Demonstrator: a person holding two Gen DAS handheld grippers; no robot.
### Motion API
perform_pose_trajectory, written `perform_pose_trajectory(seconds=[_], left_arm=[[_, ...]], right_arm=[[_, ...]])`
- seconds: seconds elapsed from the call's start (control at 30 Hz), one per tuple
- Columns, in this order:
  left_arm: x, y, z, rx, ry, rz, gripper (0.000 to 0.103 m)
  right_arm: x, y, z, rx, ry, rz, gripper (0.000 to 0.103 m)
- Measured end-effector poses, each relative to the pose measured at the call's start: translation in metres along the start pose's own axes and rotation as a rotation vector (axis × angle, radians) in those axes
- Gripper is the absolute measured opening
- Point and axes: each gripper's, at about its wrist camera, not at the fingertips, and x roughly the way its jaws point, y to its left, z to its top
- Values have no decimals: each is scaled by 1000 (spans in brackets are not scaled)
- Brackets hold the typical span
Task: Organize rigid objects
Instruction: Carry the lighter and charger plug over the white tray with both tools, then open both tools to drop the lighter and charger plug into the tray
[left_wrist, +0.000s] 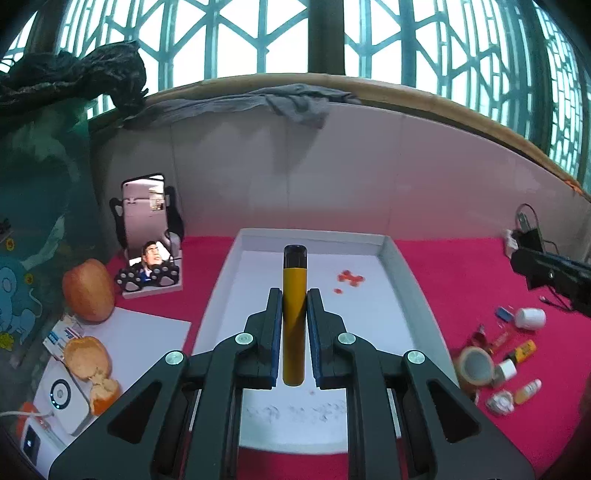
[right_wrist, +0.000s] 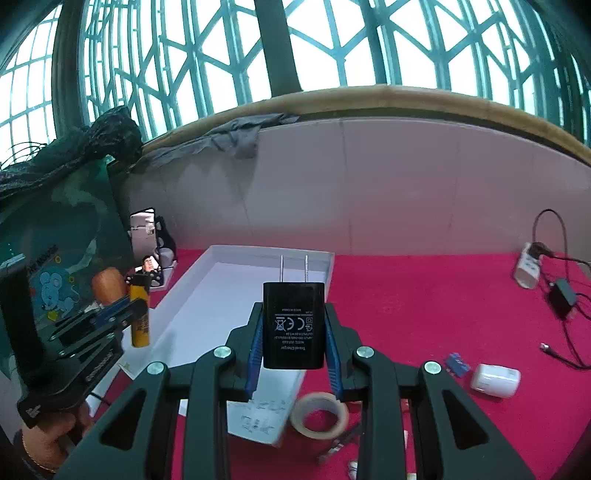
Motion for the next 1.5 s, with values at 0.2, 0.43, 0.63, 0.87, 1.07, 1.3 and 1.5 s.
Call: perform_pose_trajectory(seconds=[0.2,0.43,0.63,0.87,1.07,1.3,1.5], left_arm=[[23,10,6,-31,35,37,13],[56,11,9,-33,101,60,13],[82,11,9,-27,157,80,13],[101,12,7,-34,209,85,13],[111,16,7,-54,241,110,13],[110,23,7,-95,231,120,87],[95,21,8,-110,181,127,103]], right_arm=[[26,16,4,-13,52,26,29],[71,29,-4,-23,163,31,29],[108,35,-18,-51,246,-2,29],[128,37,-22,-76,277,-38,29],[129,37,-21,-83,248,-50,30],[122,41,-21,-136,180,-86,98],[105,37,-22,-132,136,-112,103]])
